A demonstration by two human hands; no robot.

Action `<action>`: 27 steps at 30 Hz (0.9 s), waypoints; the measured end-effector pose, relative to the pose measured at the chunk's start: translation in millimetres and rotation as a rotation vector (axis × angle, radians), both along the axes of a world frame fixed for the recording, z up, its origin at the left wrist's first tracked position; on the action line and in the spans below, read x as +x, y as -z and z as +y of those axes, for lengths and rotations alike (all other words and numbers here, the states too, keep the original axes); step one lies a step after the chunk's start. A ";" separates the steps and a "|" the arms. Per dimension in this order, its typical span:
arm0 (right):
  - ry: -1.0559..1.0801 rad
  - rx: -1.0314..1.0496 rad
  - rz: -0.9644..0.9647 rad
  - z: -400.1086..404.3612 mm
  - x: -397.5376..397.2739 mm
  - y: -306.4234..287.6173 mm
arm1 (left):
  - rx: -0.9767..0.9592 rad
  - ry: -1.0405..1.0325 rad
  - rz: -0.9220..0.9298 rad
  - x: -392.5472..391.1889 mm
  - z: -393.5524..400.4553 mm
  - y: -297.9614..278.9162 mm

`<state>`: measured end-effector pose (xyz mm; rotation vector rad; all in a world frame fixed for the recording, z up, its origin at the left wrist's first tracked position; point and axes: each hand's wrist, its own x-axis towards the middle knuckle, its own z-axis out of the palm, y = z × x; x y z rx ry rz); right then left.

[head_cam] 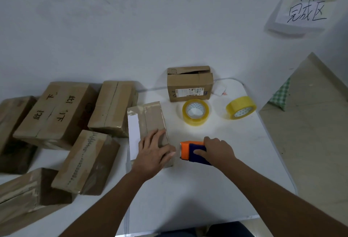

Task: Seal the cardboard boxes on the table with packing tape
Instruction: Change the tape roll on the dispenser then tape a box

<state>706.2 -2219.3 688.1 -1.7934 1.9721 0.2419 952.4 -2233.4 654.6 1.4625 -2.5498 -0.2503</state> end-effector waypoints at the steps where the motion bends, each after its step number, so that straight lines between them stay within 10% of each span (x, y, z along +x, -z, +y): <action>1: -0.006 0.009 -0.012 -3.4 4.6 1.4 | 0.009 -0.008 -0.006 -0.9 0.2 -0.6; 15: 0.240 -0.019 -0.045 -3.2 -9.1 47.4 | -0.037 0.017 0.008 2.0 2.2 -0.5; 18: 0.229 -0.302 -0.108 1.0 -2.7 59.0 | -0.027 0.015 -0.013 0.4 2.0 -1.6; 23: 0.451 0.122 -1.144 5.8 49.5 30.3 | -0.005 0.018 -0.029 1.8 2.1 -3.6; 27: 0.627 0.291 -1.307 11.5 57.8 21.3 | -0.026 0.027 -0.031 1.2 1.4 -3.5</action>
